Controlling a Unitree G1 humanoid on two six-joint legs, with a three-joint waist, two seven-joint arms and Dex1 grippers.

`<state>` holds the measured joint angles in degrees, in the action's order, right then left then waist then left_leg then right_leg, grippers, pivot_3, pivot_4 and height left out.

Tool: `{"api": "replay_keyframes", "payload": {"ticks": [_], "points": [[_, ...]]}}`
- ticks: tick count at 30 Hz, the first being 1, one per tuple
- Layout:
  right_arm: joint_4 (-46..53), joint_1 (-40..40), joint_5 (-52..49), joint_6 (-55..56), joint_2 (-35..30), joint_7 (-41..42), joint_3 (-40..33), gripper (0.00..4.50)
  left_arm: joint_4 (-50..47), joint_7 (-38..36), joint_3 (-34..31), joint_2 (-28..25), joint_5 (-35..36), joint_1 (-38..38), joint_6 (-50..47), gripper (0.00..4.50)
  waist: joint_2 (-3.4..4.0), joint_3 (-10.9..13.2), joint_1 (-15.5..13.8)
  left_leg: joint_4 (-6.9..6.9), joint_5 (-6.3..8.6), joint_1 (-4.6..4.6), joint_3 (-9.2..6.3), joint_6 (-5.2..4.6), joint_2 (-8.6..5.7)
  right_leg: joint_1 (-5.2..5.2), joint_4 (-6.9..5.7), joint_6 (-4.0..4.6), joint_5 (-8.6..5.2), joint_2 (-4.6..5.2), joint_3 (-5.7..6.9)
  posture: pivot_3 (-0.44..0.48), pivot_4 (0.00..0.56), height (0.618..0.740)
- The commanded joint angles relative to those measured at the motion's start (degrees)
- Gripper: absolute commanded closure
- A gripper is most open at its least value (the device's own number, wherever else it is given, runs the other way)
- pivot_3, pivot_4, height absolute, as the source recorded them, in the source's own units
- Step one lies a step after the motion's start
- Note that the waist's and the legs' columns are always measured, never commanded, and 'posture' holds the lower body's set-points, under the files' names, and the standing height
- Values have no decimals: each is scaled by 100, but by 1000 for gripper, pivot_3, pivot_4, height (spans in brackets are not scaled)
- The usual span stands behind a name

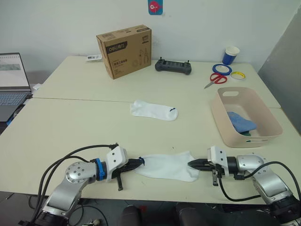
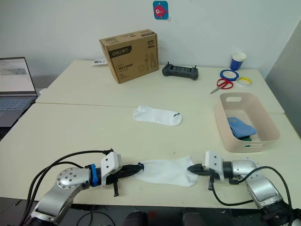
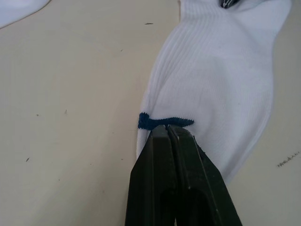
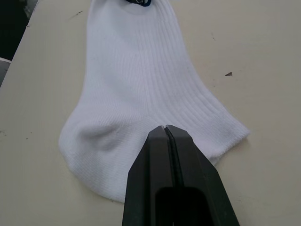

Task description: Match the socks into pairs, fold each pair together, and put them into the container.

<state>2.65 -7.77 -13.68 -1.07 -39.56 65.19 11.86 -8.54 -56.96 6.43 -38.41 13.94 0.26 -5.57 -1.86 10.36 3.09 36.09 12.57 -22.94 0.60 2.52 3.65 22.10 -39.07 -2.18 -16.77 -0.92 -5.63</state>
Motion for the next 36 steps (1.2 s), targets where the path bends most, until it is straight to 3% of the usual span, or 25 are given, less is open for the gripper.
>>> {"api": "replay_keyframes", "payload": {"ticks": [1,3,6,10,17,18,30,36], "points": [[569,-20,-495,-442,-120,-19,-448,4500,-247,37,-281,-11,262,-111,-134,4469,0,1,-1,0,0,-1,0,0,0,0,0,-2,1,0,0,0,150,740],[860,-71,-710,-805,-133,-231,-693,4500,-353,90,-529,-48,487,-195,-295,4469,0,1,-2,-1,0,-3,-4,0,1,2,0,-3,1,0,4,0,150,740],[1034,-318,-705,-1170,-1,-745,-940,3887,-402,362,-1044,-35,837,-370,-685,3868,0,1,5,-1,0,-3,-8,0,2,2,-1,-2,1,-1,7,0,150,740],[842,-641,-412,-1288,323,-1413,-1003,2522,-84,1060,-1607,206,941,-651,-937,2642,-1,0,6,-1,0,-2,-8,0,1,2,-1,-6,3,-2,7,0,150,740],[456,-604,422,-932,772,-2365,-910,21,18,1709,-1557,702,570,-582,-709,331,-1,0,-20,-2,1,-20,-4,1,-4,12,8,2,6,2,5,0,150,740],[445,-591,481,-937,841,-2470,-921,0,2,1756,-1534,754,518,-540,-676,25,-1,0,-20,-3,1,-20,-6,0,-3,14,7,2,6,1,5,0,150,740],[182,-616,709,-731,1051,-2646,-862,0,173,1838,-1350,735,128,-576,-520,25,-1,0,-14,-2,0,-13,-5,1,-3,10,3,-8,4,0,4,0,150,740],[235,-844,774,-897,1138,-2638,-755,0,1331,1710,-721,835,-395,-1962,-387,25,-1,0,-79,0,-2,-14,-10,2,-6,10,3,-13,11,-2,9,0,150,740]]}}
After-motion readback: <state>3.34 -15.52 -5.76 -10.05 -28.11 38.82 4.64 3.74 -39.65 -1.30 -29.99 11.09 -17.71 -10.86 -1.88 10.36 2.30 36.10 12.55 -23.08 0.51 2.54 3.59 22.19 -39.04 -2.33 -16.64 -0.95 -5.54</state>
